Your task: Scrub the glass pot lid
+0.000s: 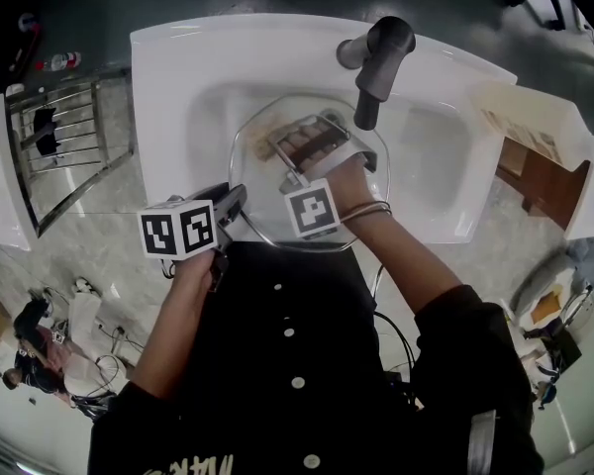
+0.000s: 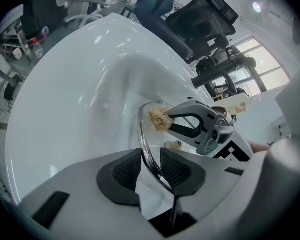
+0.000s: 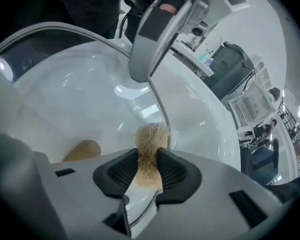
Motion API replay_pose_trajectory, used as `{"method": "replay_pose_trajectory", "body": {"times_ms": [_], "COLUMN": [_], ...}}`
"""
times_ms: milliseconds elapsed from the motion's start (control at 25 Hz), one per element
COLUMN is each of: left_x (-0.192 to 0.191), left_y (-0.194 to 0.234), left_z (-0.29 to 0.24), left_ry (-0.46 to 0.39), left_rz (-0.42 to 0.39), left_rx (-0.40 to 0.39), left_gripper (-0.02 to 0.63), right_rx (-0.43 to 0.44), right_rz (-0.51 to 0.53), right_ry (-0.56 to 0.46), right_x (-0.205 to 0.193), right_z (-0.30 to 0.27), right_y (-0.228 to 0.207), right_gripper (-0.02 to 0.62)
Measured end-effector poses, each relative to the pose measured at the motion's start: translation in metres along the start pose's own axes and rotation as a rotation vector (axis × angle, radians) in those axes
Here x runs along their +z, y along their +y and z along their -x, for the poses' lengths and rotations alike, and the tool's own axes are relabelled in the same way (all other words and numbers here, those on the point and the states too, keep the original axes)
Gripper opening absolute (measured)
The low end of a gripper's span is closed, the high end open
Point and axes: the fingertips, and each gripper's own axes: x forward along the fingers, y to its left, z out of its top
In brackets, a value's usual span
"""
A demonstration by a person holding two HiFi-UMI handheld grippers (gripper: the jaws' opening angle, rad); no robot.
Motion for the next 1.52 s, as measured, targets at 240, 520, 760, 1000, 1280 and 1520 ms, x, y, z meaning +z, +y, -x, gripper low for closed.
{"method": "replay_pose_trajectory", "body": {"times_ms": [240,520,760,1000,1280,1520], "left_x": [0.001,0.001,0.001,0.003,0.004,0.004], "left_y": [-0.002,-0.001,-0.004,-0.004,-0.005,-0.005], "left_z": [0.0,0.002,0.003,0.002,0.003,0.003], "left_ry": [-0.008,-0.011,-0.015,-0.02,-0.03,-0.03], "left_rz": [-0.004,-0.014,-0.037,-0.061,-0.066,-0.073], "left_rx": [-0.005,0.011,0.007,0.003,0.003,0.012], "left_gripper": [0.14,0.141,0.144,0.147,0.147,0.149], "right_rx": [0.021,0.224,0.312,0.387,0.435,0.305], "right_rz": [0.001,0.098,0.112,0.147,0.194,0.118], "right_ry": [0.028,0.129,0.175,0.217,0.237,0.201], "right_x": [-0.028,-0.071,-0.095,-0.113,-0.122,-0.104], "right_z": [0.014,0.043,0.068,0.088,0.101,0.095], "right_y": [0.014,0.056,0.076,0.089,0.097,0.075], "right_gripper": [0.132,0.132,0.132,0.132,0.132,0.132]}}
